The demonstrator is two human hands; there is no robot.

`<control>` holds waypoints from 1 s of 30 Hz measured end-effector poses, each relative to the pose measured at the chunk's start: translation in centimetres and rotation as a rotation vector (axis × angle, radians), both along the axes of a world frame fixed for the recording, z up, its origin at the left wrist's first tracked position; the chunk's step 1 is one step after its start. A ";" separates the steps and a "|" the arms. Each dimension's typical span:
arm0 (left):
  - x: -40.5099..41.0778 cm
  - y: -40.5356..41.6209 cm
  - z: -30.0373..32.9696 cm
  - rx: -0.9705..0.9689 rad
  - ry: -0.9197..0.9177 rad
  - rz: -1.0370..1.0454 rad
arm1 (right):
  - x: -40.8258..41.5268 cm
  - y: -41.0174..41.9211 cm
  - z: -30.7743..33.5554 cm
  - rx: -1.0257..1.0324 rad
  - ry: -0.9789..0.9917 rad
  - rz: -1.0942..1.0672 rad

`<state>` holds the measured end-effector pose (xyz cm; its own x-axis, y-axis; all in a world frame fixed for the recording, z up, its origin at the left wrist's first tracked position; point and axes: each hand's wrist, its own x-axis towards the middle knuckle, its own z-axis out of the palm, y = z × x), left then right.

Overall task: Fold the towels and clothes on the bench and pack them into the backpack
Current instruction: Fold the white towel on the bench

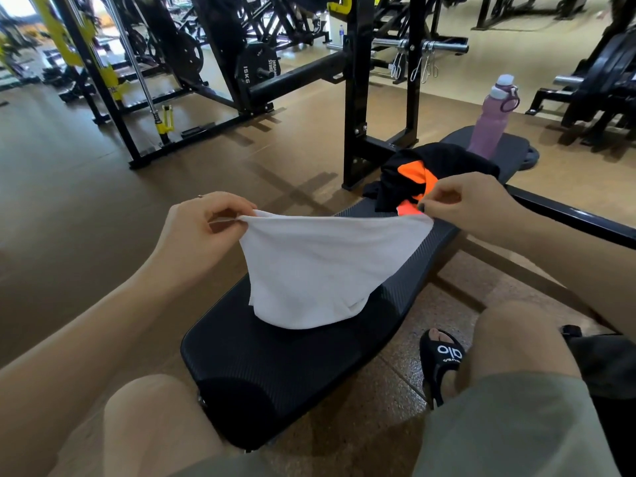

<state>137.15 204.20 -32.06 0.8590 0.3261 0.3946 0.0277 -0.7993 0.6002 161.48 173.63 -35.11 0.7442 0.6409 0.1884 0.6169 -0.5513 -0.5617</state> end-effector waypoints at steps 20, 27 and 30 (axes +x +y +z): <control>1.6 -4.0 1.8 -0.003 0.136 -0.011 | -18.0 10.1 -6.2 0.369 0.219 0.073; 1.2 -3.8 2.1 -0.006 0.172 -0.053 | -17.2 9.5 -9.9 0.214 0.044 0.040; 1.0 -3.7 2.3 -0.029 0.180 -0.030 | -15.9 8.7 -10.9 0.157 0.027 0.005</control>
<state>138.11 200.49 -29.80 0.9245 0.3080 0.2247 0.1126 -0.7837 0.6109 145.57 182.32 -46.05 0.7476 0.6083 0.2665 0.6025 -0.4523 -0.6576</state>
